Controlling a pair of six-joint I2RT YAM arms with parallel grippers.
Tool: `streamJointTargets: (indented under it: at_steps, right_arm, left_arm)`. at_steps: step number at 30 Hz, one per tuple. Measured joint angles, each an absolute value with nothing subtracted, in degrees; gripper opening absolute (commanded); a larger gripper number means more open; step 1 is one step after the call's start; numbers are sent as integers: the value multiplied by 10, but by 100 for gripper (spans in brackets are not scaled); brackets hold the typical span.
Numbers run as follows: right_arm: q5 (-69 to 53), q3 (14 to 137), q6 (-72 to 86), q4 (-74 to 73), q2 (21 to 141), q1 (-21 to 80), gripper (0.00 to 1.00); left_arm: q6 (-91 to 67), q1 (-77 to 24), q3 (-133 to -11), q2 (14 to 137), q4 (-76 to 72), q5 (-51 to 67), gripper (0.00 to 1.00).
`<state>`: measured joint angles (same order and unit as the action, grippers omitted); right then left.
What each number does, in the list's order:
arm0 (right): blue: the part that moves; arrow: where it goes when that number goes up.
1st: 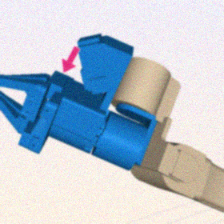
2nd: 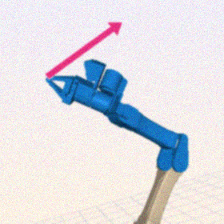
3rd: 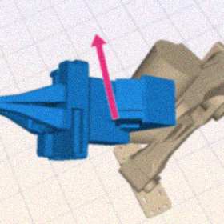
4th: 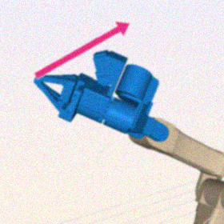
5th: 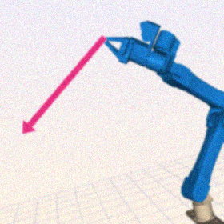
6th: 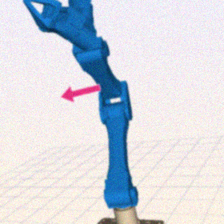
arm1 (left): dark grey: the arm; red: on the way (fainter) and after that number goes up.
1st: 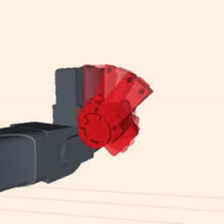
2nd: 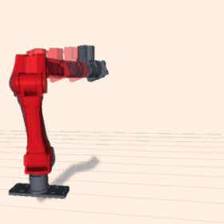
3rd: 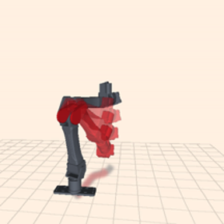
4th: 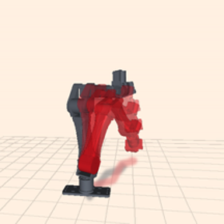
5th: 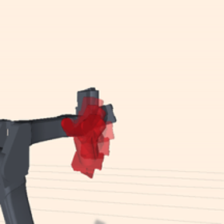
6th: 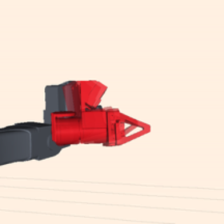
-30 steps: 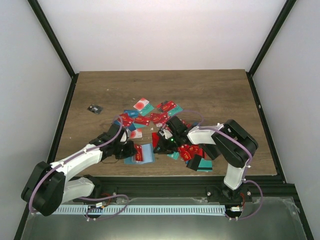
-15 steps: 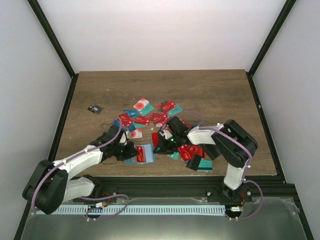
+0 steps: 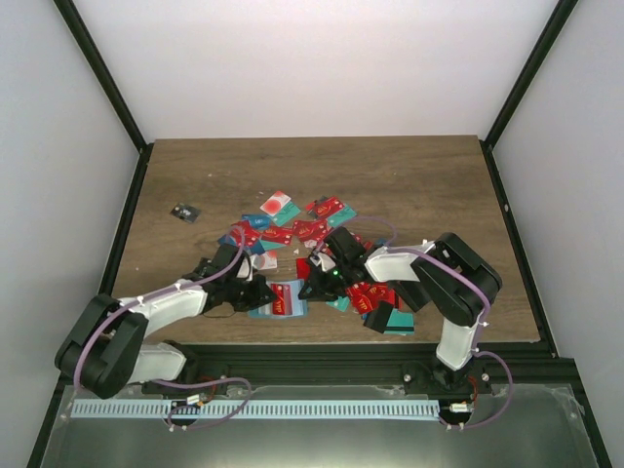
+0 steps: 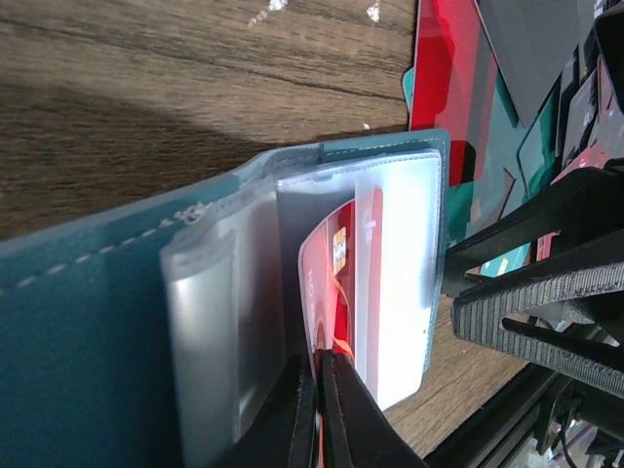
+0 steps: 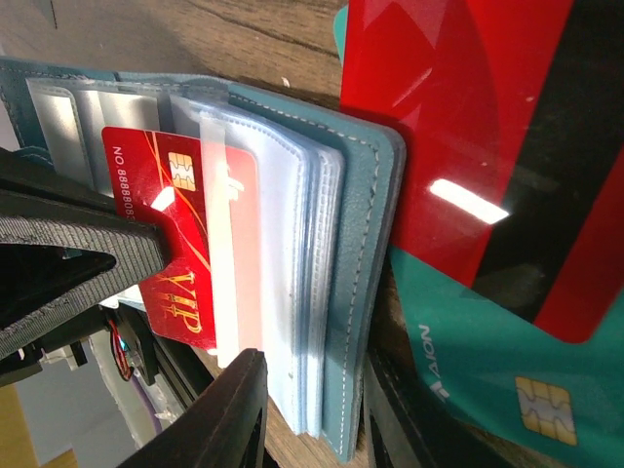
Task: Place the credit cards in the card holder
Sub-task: Insert the credit card into the card holder.
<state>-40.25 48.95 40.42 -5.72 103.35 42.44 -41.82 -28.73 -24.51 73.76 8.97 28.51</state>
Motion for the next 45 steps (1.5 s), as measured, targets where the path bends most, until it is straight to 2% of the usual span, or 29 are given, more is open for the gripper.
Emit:
streamJointTargets:
  at_steps: [36,39,45]
  right_arm:
    - [-424,513,406,-85,1052,418,30]
    - [-424,514,405,-87,1052,418,30]
    - [-423,514,405,-88,1052,418,30]
  left_arm:
    - [-450,-284,-231,825,-48,354,4]
    - [-450,-283,-232,830,-52,361,8]
    - [-438,-284,-253,828,-5,355,22]
